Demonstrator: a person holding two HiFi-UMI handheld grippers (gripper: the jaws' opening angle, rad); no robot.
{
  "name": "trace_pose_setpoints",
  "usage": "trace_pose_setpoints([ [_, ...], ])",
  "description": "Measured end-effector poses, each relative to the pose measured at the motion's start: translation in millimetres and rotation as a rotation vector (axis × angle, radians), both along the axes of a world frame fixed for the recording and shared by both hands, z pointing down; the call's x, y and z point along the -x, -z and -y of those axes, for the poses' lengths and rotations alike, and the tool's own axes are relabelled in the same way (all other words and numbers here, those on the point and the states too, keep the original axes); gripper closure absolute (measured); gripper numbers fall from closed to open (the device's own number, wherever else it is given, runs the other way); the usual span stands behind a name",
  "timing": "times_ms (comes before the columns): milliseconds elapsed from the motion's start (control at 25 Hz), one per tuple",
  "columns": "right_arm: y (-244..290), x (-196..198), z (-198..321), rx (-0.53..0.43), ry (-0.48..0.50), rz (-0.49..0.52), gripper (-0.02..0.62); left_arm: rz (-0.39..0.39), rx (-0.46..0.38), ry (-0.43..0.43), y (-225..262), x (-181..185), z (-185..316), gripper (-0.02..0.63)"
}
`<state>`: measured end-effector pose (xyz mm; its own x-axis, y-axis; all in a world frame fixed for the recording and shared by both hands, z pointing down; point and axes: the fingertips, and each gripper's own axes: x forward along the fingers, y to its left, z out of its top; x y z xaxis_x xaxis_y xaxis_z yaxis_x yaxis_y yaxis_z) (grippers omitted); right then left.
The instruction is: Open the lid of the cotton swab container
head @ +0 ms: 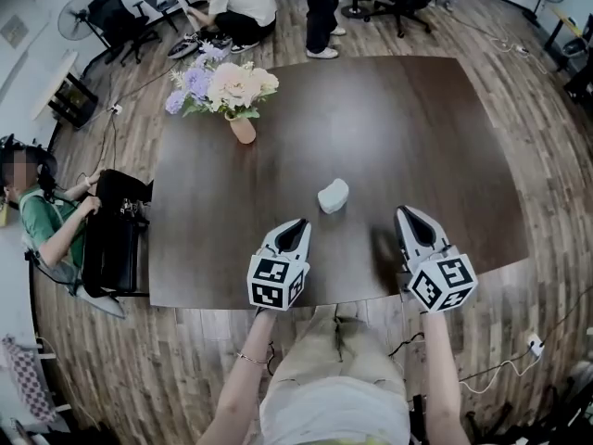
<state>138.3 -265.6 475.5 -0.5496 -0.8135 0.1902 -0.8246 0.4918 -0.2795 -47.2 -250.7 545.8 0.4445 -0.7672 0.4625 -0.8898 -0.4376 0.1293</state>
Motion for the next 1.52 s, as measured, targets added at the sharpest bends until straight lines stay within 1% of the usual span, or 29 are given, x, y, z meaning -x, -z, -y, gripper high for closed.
trace_pose_setpoints([
  [120,-8.6,-3.2,10.4,0.013,-0.015,-0.01,0.574,0.007,0.025,-0.038,-18.3,-7.2,13.6,0.575],
  [160,-11.3,-4.2,14.2,0.016,-0.022,-0.009,0.574,0.003,0.031,-0.049,-23.9,-10.0,18.4,0.555],
  [200,-14.0,-4.9,17.1,0.021,-0.03,-0.006,0.574,-0.001,0.041,-0.06,-29.9,-12.3,22.3,0.514],
  [240,-16.6,-5.1,18.7,0.026,-0.037,-0.002,0.574,-0.001,0.051,-0.072,-35.9,-14.2,25.1,0.491],
  [280,-18.9,-5.0,19.4,0.031,-0.041,0.003,0.574,0.006,0.06,-0.086,-41.7,-16.3,27.5,0.475],
  [440,-24.4,-4.4,20.1,0.042,-0.045,0.011,0.574,0.043,0.065,-0.152,-58.8,-28.0,40.7,0.371],
  [600,-31.1,-5.2,19.5,0.064,-0.057,0.014,0.574,0.073,0.066,-0.214,-68.9,-39.2,53.2,0.341],
  [920,-35.3,-11.4,22.2,0.071,-0.084,0.027,0.574,0.125,0.063,-0.278,-84.9,-52.4,73.6,0.333],
  [1080,-36.5,-12.7,22.8,0.078,-0.098,0.031,0.574,0.147,0.097,-0.291,-88.6,-55.1,76.2,0.333],
  [1160,-36.3,-12.9,23.7,0.078,-0.102,0.033,0.574,0.152,0.087,-0.302,-86.4,-56.5,76.6,0.333],
  [1240,-36.9,-12.9,24.0,0.081,-0.104,0.035,0.574,0.155,0.072,-0.313,-85.4,-58.1,77.0,0.338],
  [1320,-38.3,-13.0,23.5,0.085,-0.106,0.036,0.574,0.165,0.062,-0.328,-85.3,-60.2,77.1,0.364],
  [1400,-39.9,-13.5,22.4,0.088,-0.108,0.037,0.574,0.17,0.059,-0.342,-85.0,-61.9,76.8,0.37],
  [1520,-41.3,-14.7,20.8,0.092,-0.112,0.038,0.574,0.148,0.069,-0.352,-81.6,-62.8,75.1,0.376],
])
